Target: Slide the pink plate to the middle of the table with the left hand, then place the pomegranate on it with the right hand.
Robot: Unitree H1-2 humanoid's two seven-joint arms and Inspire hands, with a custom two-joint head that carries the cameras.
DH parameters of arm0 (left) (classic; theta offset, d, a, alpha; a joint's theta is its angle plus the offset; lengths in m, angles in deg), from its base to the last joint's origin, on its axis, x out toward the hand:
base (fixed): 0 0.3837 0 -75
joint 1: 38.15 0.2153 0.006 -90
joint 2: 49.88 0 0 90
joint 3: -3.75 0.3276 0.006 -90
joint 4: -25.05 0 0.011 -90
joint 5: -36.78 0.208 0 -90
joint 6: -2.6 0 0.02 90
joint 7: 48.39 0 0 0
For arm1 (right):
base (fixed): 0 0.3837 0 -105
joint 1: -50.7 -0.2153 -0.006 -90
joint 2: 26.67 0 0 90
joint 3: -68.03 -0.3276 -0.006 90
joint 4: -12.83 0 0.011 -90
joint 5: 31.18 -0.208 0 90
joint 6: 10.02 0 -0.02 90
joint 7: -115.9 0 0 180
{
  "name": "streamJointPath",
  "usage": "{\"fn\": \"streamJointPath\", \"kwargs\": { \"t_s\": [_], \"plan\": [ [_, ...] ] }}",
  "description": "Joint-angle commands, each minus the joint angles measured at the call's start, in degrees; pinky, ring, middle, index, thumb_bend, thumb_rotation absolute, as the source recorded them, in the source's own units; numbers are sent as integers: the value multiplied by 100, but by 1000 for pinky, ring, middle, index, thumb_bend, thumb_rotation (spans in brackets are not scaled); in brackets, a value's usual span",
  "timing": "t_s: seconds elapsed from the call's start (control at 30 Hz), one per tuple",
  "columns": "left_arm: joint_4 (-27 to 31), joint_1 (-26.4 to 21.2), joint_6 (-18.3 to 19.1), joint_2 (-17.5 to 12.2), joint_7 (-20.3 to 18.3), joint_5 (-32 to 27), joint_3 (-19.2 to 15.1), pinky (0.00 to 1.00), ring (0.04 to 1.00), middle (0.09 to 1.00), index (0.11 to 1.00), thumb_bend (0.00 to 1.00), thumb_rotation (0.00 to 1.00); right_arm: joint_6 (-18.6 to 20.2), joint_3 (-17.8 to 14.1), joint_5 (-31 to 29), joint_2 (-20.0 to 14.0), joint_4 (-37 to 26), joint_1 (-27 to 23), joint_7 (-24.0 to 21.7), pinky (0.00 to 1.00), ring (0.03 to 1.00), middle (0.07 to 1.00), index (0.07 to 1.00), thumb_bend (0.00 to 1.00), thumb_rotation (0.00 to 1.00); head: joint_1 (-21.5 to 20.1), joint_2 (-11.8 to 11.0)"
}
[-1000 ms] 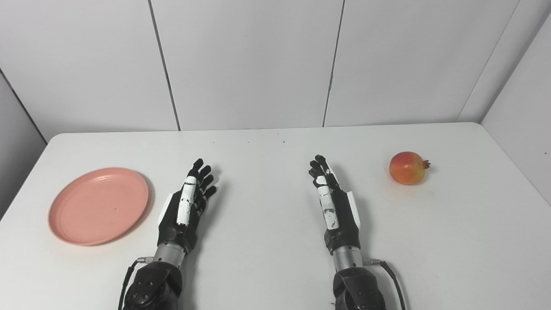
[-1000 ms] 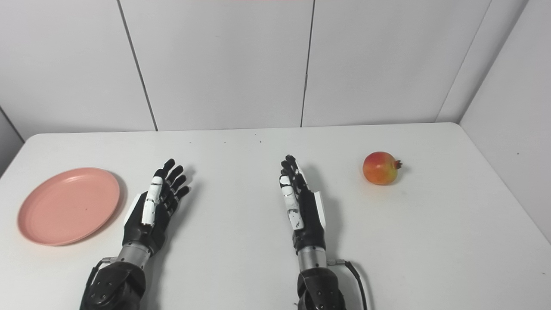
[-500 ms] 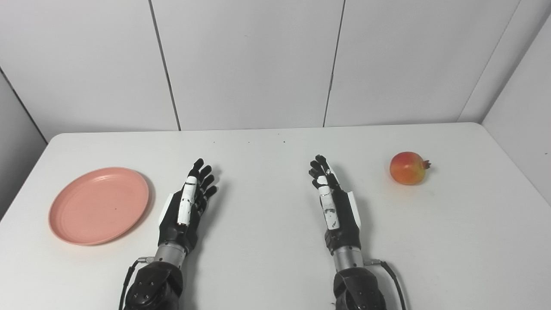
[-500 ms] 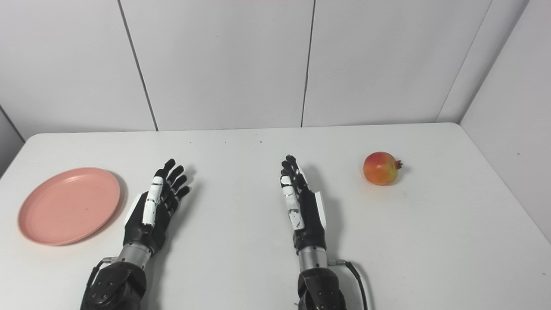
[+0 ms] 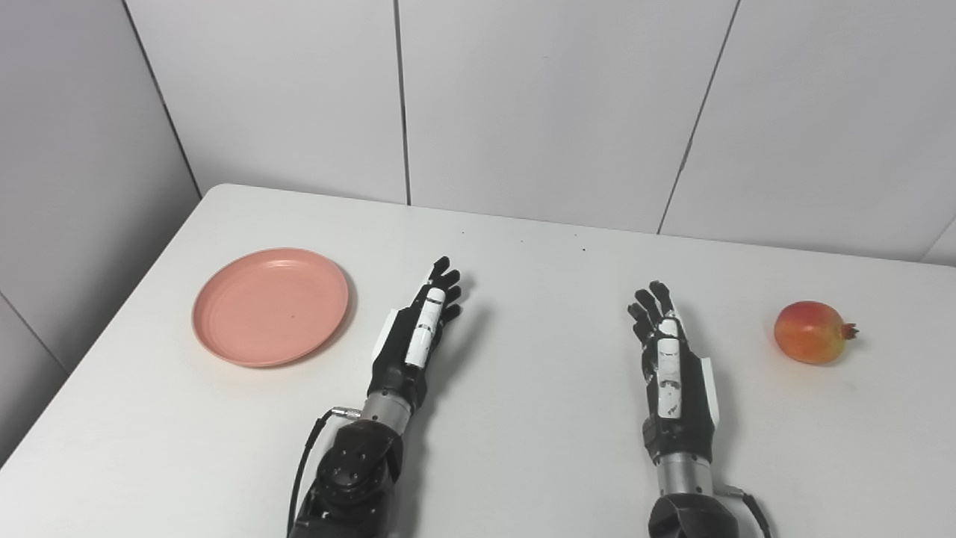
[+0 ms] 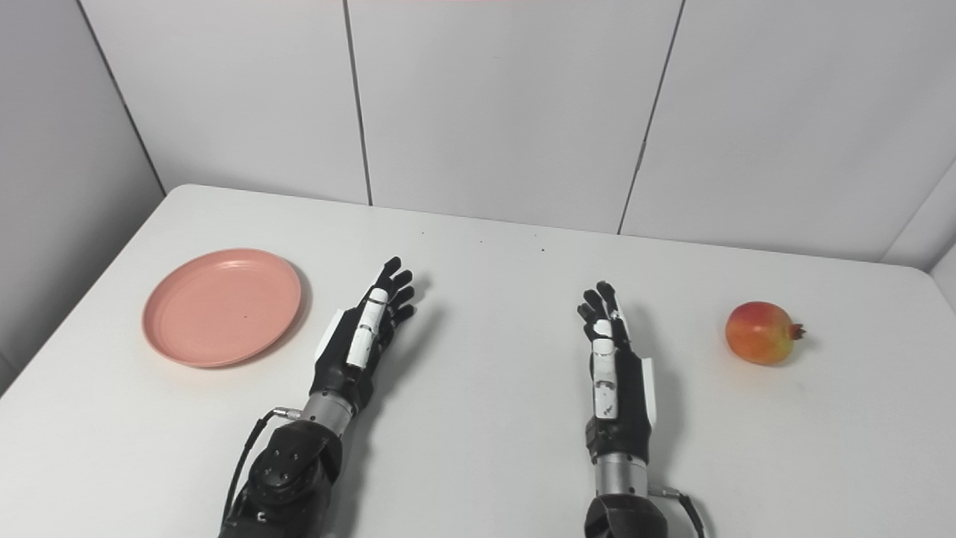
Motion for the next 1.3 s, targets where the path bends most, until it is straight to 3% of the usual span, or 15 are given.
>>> {"fn": "streamJointPath", "kwargs": {
  "t_s": [0.0, 0.4, 0.6, 0.83, 1.27],
  "plan": [
    [-75, -83, -95, 71, -16, 92, 96, 936, 952, 955, 947, 415, 1000, -208, -91, -22, -157, 123, 196, -101, 969, 907, 912, 930, 541, 964, 51, -17],
    [-205, -88, -171, 246, 116, 119, 77, 930, 943, 940, 928, 397, 1000, -260, -144, -104, -255, 184, 194, -135, 969, 909, 911, 926, 559, 941, 477, -200],
    [-437, -128, -442, 325, 122, 199, 142, 940, 951, 950, 936, 390, 1000, -376, -176, -244, -400, 288, 188, -306, 979, 924, 925, 936, 584, 948, 884, -365],
    [-589, -172, -573, 344, 131, 275, 191, 926, 946, 955, 948, 376, 1000, -505, -199, -320, -506, 449, 152, -412, 997, 943, 941, 948, 623, 960, 961, -411],
    [-725, -209, -828, 329, 164, 318, 159, 922, 940, 947, 935, 379, 1000, -583, -206, -357, -487, 517, 154, -421, 991, 938, 935, 945, 597, 970, 911, -449]
  ]
}}
